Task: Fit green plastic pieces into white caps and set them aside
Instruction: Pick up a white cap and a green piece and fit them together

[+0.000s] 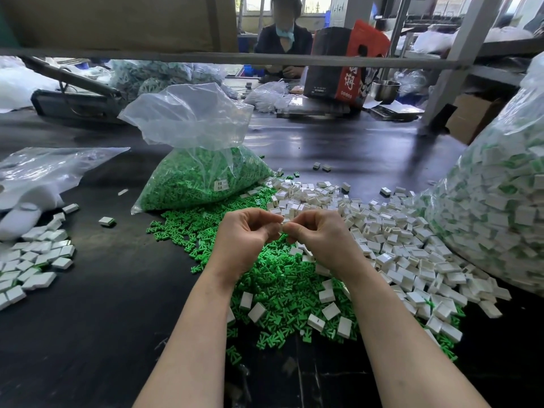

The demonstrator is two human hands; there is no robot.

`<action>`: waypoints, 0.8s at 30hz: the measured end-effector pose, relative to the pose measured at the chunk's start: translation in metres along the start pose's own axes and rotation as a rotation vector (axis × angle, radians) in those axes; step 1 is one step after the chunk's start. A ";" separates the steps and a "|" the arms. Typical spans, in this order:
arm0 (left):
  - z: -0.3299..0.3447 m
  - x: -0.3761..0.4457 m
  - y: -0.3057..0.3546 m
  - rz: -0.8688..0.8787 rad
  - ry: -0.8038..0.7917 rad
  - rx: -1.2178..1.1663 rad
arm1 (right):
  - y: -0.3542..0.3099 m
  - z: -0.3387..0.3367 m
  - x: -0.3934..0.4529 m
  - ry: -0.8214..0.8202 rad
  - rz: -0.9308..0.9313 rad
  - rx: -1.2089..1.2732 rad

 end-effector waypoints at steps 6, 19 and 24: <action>0.000 -0.001 0.002 0.003 -0.006 0.041 | 0.001 0.001 0.000 -0.002 0.000 -0.013; -0.001 -0.002 0.003 0.005 -0.039 0.069 | 0.002 0.002 0.000 -0.015 -0.016 -0.048; -0.001 -0.003 0.003 0.017 -0.054 0.086 | 0.003 0.002 0.000 -0.015 -0.029 -0.068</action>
Point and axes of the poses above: each hand's wrist, its own x-axis towards the middle knuckle, its own z-axis out of the palm, y = z × x, the point moved 3 cm from there along x, towards the middle knuckle, and after that the axes turned 8 degrees about z, right-handed, at the moved point
